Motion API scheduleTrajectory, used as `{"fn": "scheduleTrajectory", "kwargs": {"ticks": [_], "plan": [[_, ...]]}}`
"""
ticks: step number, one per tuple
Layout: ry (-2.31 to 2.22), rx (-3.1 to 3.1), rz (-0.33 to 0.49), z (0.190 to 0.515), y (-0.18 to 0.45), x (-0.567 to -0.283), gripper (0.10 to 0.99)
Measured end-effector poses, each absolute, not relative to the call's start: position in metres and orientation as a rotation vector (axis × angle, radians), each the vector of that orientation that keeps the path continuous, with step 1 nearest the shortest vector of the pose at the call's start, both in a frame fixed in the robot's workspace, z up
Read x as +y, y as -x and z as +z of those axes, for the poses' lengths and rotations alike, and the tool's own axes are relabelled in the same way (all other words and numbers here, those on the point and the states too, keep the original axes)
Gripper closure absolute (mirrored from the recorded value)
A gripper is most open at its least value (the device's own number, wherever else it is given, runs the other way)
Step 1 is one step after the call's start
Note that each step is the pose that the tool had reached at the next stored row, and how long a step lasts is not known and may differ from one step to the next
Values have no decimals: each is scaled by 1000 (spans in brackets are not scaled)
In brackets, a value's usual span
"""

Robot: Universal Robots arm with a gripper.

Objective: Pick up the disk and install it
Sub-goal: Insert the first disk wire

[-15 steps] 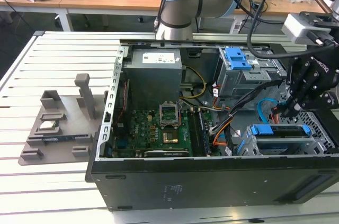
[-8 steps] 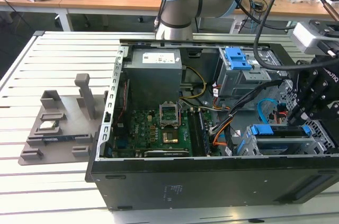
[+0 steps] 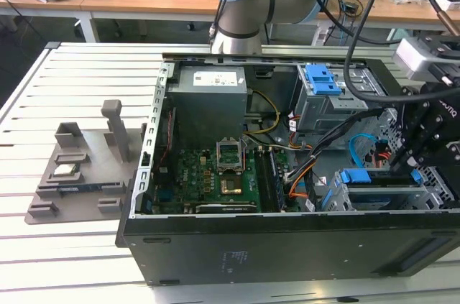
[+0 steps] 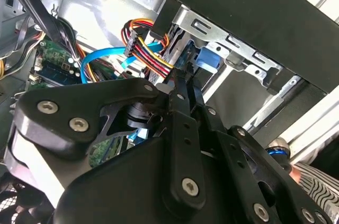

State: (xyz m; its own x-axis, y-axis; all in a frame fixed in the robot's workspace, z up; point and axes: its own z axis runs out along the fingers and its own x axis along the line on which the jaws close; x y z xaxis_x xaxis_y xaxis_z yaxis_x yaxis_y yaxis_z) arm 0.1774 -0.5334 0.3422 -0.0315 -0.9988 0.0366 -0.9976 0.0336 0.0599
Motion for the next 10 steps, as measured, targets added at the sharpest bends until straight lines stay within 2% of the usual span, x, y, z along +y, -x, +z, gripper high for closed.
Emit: {"fn": "scheduleTrajectory", "kwargs": {"ticks": [10], "plan": [[-2138, -2208, -27, 337, -177, -533, 918]]}}
